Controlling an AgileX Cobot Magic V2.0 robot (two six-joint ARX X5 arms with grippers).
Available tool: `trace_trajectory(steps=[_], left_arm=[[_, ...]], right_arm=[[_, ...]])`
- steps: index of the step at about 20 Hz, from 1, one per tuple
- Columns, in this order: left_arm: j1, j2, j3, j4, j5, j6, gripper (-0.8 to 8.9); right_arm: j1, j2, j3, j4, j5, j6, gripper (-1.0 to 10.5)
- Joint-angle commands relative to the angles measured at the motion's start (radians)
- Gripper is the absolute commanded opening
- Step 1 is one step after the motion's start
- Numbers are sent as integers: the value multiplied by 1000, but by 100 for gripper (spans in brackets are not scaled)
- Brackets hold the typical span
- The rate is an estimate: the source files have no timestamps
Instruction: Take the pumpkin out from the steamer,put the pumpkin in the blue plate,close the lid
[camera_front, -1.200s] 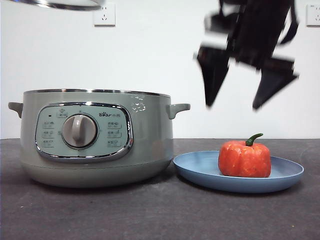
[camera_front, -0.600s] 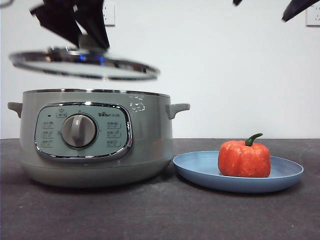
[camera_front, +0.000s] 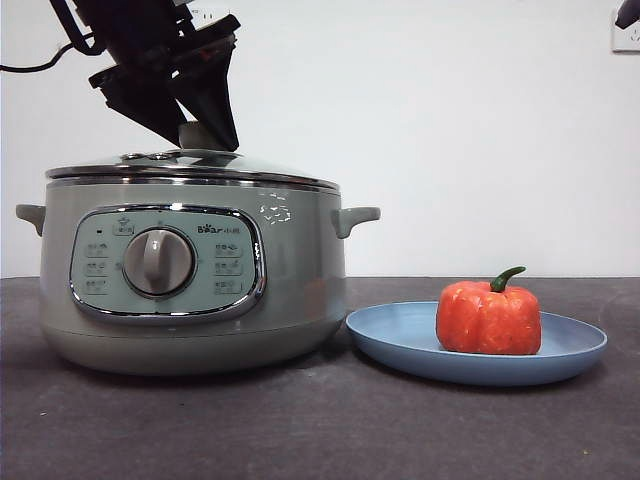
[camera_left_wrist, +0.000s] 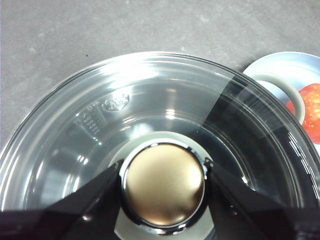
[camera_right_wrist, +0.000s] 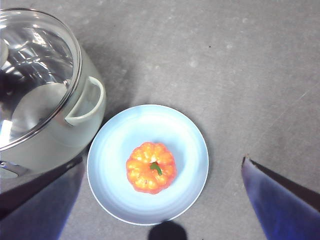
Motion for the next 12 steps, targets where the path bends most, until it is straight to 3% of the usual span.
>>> trace_trajectory(steps=[1,6,9,10,12], left_arm=[[-1,8,14,41,8,12,-4],[-1,36,14,-7,13,11,19],[-1,34,14,-26,12,11,331],[0,34,14,-28,11,11,376],[0,34,14,-31,10,5,377]], right_arm=[[-1,-2,-10,5,1,2,554],[-1,-2,-10,-5,-1,3,554],[-1,-2,-10,-10,-1,3,554],[-1,-2,-10,-10,-1,3,554],[-1,-2,-10,-11,-2,3,554]])
